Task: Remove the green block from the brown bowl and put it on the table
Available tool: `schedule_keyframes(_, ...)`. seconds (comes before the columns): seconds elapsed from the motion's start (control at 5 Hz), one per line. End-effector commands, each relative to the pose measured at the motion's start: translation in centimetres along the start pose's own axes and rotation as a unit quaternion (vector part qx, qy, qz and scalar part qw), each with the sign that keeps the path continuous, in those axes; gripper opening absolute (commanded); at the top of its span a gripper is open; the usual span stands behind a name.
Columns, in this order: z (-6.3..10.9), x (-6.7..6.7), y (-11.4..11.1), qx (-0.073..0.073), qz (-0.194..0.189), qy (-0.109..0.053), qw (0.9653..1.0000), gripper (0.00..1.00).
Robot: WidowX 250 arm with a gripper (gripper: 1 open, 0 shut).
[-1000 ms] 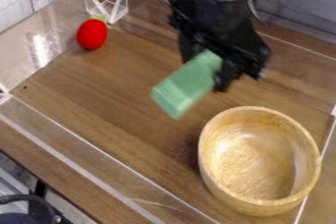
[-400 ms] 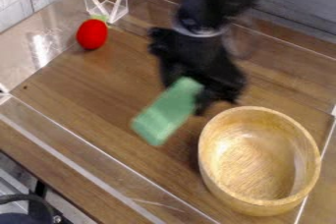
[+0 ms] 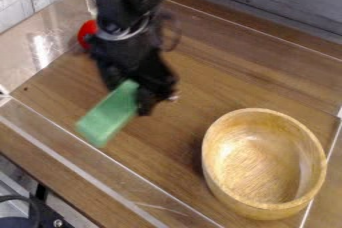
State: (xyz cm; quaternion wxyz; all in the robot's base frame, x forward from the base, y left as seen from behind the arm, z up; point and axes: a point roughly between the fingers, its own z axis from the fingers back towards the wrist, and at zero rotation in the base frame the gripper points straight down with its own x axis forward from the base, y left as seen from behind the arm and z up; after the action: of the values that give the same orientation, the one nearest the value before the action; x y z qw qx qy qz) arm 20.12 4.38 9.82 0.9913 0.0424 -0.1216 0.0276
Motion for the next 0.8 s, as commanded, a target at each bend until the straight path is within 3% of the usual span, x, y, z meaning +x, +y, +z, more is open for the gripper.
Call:
schedule_keyframes(0.0,-1.4,0.9,1.1,-0.004,-0.008,-0.010,0.9999,0.00)
schedule_keyframes(0.4,-2.9,0.4,2.0,-0.013,0.003,0.008,0.9999,0.00)
schedule_keyframes(0.6,-4.3,0.6,2.9,-0.022,-0.014,0.015,0.9996,0.00)
